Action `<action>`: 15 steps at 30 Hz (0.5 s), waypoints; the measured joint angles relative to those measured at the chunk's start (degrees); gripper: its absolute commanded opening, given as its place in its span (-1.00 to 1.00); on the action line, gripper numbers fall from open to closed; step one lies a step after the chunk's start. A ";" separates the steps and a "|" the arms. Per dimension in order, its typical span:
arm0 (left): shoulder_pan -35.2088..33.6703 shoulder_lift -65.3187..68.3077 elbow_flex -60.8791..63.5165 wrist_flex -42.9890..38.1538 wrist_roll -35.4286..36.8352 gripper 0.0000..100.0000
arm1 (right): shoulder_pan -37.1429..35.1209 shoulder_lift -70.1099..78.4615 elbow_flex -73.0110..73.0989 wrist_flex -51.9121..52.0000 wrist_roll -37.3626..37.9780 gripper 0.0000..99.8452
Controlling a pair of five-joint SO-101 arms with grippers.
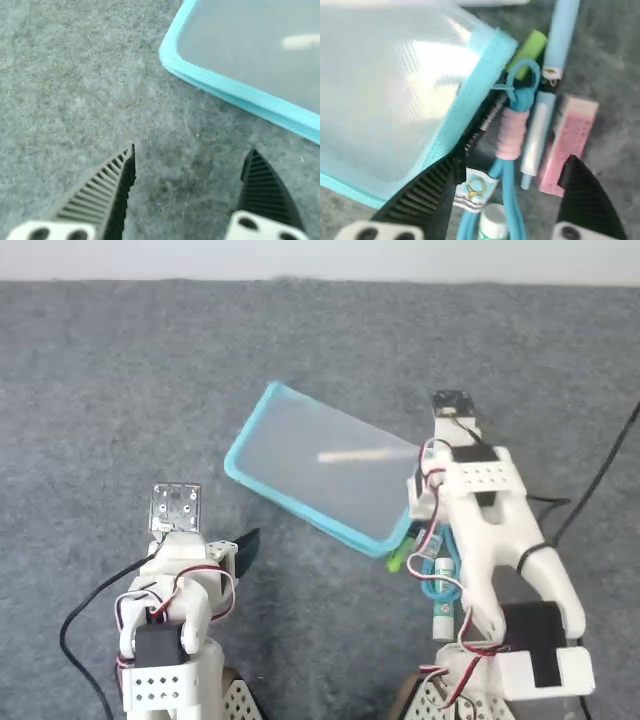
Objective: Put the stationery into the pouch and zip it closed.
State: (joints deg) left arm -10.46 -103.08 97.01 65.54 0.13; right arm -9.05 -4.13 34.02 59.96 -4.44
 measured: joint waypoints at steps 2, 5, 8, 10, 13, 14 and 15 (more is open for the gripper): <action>0.00 0.00 0.00 0.00 0.00 -0.35 | -1.32 1.85 -1.41 0.26 -0.88 -0.53; 0.00 0.00 0.00 0.00 0.00 -0.35 | -2.46 4.75 -3.25 0.53 -1.41 -0.57; 0.00 0.00 0.00 0.00 0.00 -0.35 | -2.55 6.95 -3.52 0.53 -1.49 -0.58; 0.00 0.00 0.00 0.00 0.00 -0.35 | -2.55 7.56 -3.52 0.53 -1.49 -0.58; 0.00 0.00 0.00 0.00 0.00 -0.35 | -2.55 7.65 -3.52 0.44 -1.49 -0.58; 0.00 0.00 0.00 0.00 0.00 -0.35 | -2.55 7.65 -3.52 0.44 -1.49 -0.58; 0.00 0.00 0.00 0.00 0.00 -0.35 | -2.55 7.65 -3.52 0.44 -1.49 -0.58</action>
State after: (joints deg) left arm -10.46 -103.08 97.01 65.54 0.13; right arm -11.60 3.52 30.51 60.40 -5.93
